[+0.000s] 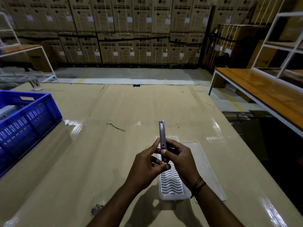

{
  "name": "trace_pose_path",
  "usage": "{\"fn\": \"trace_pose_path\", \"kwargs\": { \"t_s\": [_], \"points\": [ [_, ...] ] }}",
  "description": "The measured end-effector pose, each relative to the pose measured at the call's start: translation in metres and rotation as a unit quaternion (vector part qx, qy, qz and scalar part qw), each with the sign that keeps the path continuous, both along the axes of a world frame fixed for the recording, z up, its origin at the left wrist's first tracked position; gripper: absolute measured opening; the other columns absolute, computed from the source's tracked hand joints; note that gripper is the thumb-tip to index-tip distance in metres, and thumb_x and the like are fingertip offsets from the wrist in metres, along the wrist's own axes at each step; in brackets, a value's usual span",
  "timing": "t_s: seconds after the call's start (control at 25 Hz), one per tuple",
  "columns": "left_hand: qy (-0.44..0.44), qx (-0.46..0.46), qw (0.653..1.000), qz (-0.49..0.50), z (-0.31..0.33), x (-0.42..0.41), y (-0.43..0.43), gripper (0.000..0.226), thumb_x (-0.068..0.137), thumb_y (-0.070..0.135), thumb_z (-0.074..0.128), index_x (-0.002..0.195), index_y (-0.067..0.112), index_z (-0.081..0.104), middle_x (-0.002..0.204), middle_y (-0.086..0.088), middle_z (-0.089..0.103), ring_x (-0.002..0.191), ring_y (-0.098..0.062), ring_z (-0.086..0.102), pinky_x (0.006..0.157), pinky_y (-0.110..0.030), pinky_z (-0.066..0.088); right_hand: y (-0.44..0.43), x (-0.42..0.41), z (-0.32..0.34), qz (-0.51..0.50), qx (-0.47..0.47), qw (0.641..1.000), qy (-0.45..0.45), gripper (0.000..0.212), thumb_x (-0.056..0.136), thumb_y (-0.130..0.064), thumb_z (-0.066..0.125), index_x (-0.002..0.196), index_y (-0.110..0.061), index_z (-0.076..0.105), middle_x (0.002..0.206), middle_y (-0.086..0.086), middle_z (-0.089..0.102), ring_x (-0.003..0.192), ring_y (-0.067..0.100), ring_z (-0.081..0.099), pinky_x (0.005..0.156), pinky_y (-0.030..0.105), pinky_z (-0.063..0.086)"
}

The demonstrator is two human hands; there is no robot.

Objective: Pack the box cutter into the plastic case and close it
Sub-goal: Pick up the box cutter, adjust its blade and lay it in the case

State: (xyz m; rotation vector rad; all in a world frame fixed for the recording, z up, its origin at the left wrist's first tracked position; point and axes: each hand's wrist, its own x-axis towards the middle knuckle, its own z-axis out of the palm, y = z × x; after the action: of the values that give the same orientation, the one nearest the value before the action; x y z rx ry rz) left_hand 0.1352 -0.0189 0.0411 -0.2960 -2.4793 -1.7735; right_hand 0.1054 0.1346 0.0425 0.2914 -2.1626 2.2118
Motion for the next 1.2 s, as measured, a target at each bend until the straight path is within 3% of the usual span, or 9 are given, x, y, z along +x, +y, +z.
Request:
{"fn": "trace_pose_path", "kwargs": {
  "t_s": [0.2, 0.36, 0.44, 0.6, 0.72, 0.88, 0.96, 1.08, 1.2],
  "points": [
    [-0.004, -0.015, 1.000, 0.024, -0.007, -0.003, 0.005, 0.087, 0.075, 0.008, 0.089, 0.147, 0.040, 0.051, 0.107, 0.008, 0.075, 0.076, -0.008, 0.076, 0.073, -0.020, 0.061, 0.004, -0.002, -0.001, -0.088, 0.113, 0.990, 0.017, 0.029, 0.090, -0.018, 0.069, 0.117, -0.027, 0.072, 0.086, 0.002, 0.074, 0.080, 0.018, 0.075, 0.068, 0.036, 0.063],
    [-0.008, -0.024, 0.999, 0.036, -0.015, -0.004, 0.009, 0.078, 0.078, 0.011, 0.088, 0.146, 0.034, 0.057, 0.108, 0.008, 0.074, 0.077, -0.008, 0.075, 0.073, -0.023, 0.064, 0.004, 0.001, 0.004, -0.134, 0.213, 0.968, 0.028, 0.027, 0.088, -0.031, 0.071, 0.115, -0.027, 0.073, 0.083, -0.007, 0.073, 0.074, 0.005, 0.071, 0.064, 0.011, 0.054],
    [0.007, -0.040, 0.999, 0.034, -0.014, -0.002, 0.012, 0.070, 0.079, 0.016, 0.087, 0.141, 0.038, 0.061, 0.106, 0.009, 0.074, 0.077, -0.007, 0.074, 0.074, -0.025, 0.064, 0.003, 0.002, 0.007, -0.151, 0.236, 0.960, 0.021, 0.029, 0.086, -0.036, 0.073, 0.113, -0.028, 0.073, 0.083, -0.010, 0.072, 0.074, 0.002, 0.069, 0.062, 0.006, 0.049],
    [0.023, -0.038, 0.999, 0.027, -0.016, 0.003, 0.017, 0.061, 0.079, 0.013, 0.085, 0.125, 0.048, 0.066, 0.104, 0.010, 0.075, 0.073, -0.010, 0.073, 0.074, -0.028, 0.064, 0.002, 0.000, 0.009, -0.170, 0.271, 0.947, 0.008, 0.036, 0.081, -0.045, 0.076, 0.110, -0.024, 0.074, 0.081, -0.006, 0.073, 0.075, 0.005, 0.070, 0.071, 0.027, 0.060],
    [0.018, -0.033, 0.999, 0.019, -0.022, 0.006, 0.020, 0.060, 0.074, 0.011, 0.088, 0.125, 0.039, 0.071, 0.104, 0.010, 0.075, 0.074, -0.011, 0.074, 0.077, -0.033, 0.065, 0.005, -0.003, 0.007, -0.164, 0.280, 0.946, -0.012, 0.032, 0.079, -0.042, 0.074, 0.103, -0.022, 0.077, 0.073, -0.004, 0.073, 0.066, 0.013, 0.072, 0.065, 0.041, 0.064],
    [-0.018, -0.031, 0.999, 0.003, -0.032, 0.006, 0.019, 0.060, 0.070, 0.018, 0.092, 0.125, 0.033, 0.073, 0.106, 0.011, 0.075, 0.082, -0.011, 0.075, 0.082, -0.036, 0.065, 0.007, -0.006, 0.001, -0.163, 0.318, 0.933, -0.030, 0.024, 0.077, -0.035, 0.073, 0.096, -0.019, 0.077, 0.068, -0.002, 0.073, 0.066, 0.014, 0.072, 0.067, 0.040, 0.063],
    [-0.027, -0.092, 0.995, 0.001, -0.040, 0.003, 0.015, 0.069, 0.068, 0.032, 0.094, 0.132, 0.036, 0.068, 0.118, 0.015, 0.069, 0.100, -0.005, 0.069, 0.091, -0.033, 0.060, 0.008, -0.009, -0.005, -0.171, 0.368, 0.914, -0.027, 0.022, 0.078, -0.032, 0.071, 0.094, -0.017, 0.076, 0.069, 0.000, 0.074, 0.067, 0.014, 0.071, 0.070, 0.034, 0.060],
    [-0.046, -0.182, 0.981, 0.037, -0.053, -0.001, 0.009, 0.083, 0.072, 0.044, 0.089, 0.147, 0.033, 0.055, 0.135, 0.010, 0.055, 0.120, -0.009, 0.059, 0.103, -0.030, 0.052, 0.006, -0.013, -0.022, -0.156, 0.459, 0.874, -0.023, 0.019, 0.081, -0.027, 0.064, 0.084, -0.010, 0.073, 0.076, 0.008, 0.074, 0.074, 0.025, 0.070, 0.069, 0.034, 0.057],
    [-0.088, -0.189, 0.976, 0.057, -0.057, -0.001, 0.010, 0.080, 0.079, 0.038, 0.086, 0.150, 0.030, 0.050, 0.138, 0.003, 0.053, 0.105, -0.011, 0.068, 0.095, -0.026, 0.054, -0.002, -0.017, -0.042, -0.129, 0.523, 0.842, -0.028, 0.019, 0.084, -0.024, 0.057, 0.084, -0.010, 0.070, 0.087, 0.013, 0.073, 0.084, 0.033, 0.070, 0.065, 0.031, 0.048]
  ]
}}
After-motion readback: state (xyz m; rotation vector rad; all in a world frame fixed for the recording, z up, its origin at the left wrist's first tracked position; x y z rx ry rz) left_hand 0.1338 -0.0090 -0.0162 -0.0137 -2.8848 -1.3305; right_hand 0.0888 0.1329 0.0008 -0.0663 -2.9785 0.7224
